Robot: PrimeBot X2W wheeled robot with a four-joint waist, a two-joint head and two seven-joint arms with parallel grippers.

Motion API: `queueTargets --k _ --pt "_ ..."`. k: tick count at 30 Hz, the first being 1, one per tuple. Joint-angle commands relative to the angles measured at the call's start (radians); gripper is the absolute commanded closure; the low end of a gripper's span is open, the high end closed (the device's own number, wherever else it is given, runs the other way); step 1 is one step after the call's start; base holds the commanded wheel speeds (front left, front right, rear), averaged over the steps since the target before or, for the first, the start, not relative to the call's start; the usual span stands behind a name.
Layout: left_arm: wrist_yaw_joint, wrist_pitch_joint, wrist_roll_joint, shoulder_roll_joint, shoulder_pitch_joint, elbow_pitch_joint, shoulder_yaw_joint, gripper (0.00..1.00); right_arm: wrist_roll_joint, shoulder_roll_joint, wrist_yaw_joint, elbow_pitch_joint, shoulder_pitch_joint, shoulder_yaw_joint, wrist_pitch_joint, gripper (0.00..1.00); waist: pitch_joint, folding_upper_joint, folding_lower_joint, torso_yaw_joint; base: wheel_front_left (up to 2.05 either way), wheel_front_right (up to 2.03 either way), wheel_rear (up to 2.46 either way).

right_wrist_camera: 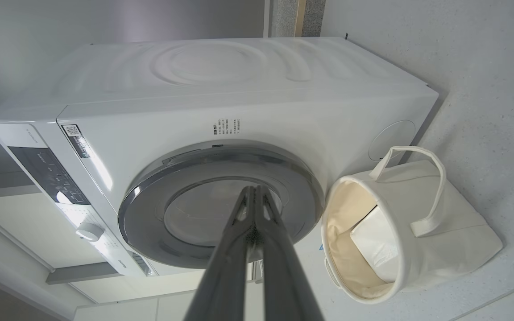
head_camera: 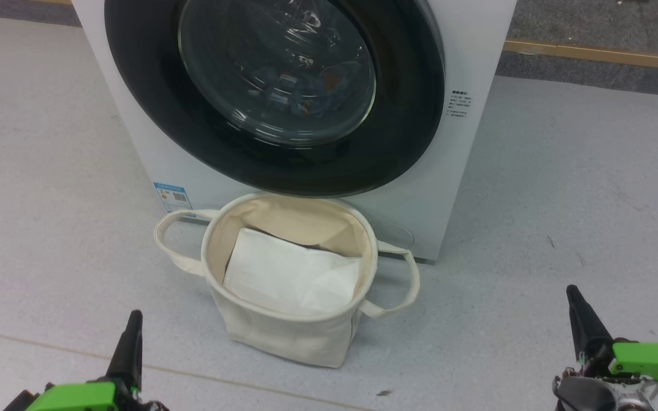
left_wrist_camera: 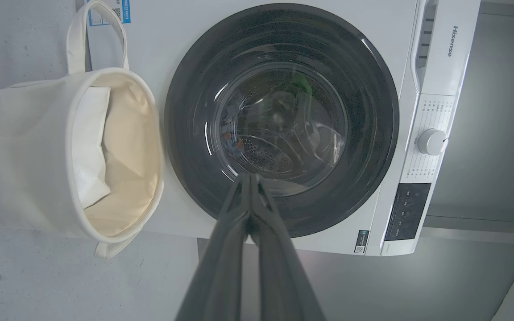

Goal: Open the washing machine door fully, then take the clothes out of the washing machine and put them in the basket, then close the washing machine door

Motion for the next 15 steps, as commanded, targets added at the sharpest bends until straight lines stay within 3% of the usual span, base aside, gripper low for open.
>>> queueTargets --k 1,15 --pt "-0.007 0.008 -0.004 0.006 -0.028 -0.038 0.033 1.00 0.006 -0.006 0.000 -0.038 -0.015 0.019 0.007 1.00 0.000 -0.0001 0.0000 0.000 0.00 0.00 0.00" --pt "-0.007 0.008 -0.004 0.006 -0.028 -0.038 0.033 1.00 0.006 -0.006 0.000 -0.038 -0.015 0.019 0.007 1.00 0.000 -0.0001 0.0000 0.000 0.00 0.00 0.00"
